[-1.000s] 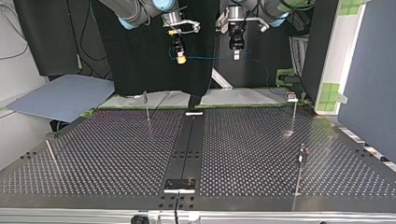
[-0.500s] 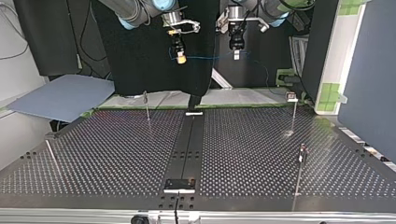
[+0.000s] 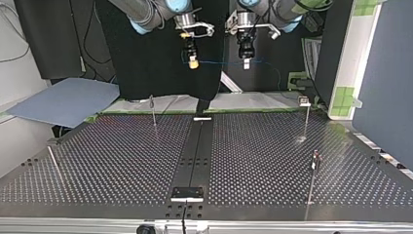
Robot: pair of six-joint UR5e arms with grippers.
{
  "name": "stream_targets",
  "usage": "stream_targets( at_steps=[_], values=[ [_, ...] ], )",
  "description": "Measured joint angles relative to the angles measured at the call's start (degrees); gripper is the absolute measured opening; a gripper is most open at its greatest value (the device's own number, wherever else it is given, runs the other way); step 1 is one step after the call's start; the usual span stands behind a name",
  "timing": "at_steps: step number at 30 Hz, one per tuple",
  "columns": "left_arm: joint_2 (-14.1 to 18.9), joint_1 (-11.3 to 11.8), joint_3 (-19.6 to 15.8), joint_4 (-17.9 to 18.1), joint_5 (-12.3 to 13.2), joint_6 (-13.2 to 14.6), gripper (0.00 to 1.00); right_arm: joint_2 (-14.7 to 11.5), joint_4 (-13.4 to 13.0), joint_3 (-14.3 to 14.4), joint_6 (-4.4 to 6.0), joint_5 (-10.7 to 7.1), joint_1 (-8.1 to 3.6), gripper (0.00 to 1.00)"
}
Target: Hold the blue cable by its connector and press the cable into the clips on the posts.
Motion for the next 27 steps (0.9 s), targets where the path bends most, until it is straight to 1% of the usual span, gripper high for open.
stream_targets(
  at_steps=[2, 8, 11, 13, 17, 25, 27],
  values=[
    [1.0, 0.1, 0.6, -0.9, -0.1, -0.9, 0.00, -0.8, 0.9, -0.9, 0.89, 0.40, -0.06, 0.00],
    [3.8, 0.8, 1.1, -3.7, -1.9, -3.6, 0.00, -3.5, 3.7, -3.7, 3.65, 0.10, -0.74, 0.00],
    [5.3, 1.1, 1.1, -5.2, -3.0, -5.0, 0.00, -5.2, 5.3, -5.3, 4.64, -0.21, -1.27, 0.00],
    [6.4, 1.4, 1.1, -6.3, -3.3, -5.5, 0.00, -6.2, 6.3, -6.2, 4.92, -0.63, -1.57, 0.00],
    [8.3, 1.9, 1.6, -8.2, -3.6, -5.9, 0.00, -8.3, 8.4, -7.6, 5.16, -2.26, -2.20, 0.00],
    [12.1, 3.4, 2.3, -12.0, -4.3, -6.3, 0.00, -12.1, 12.2, -9.7, 5.32, -5.67, -2.56, 0.00],
    [13.0, 3.7, 2.5, -12.9, -4.6, -6.4, 0.00, -13.1, 13.2, -10.2, 5.75, -6.66, -2.67, 0.00]
  ],
)
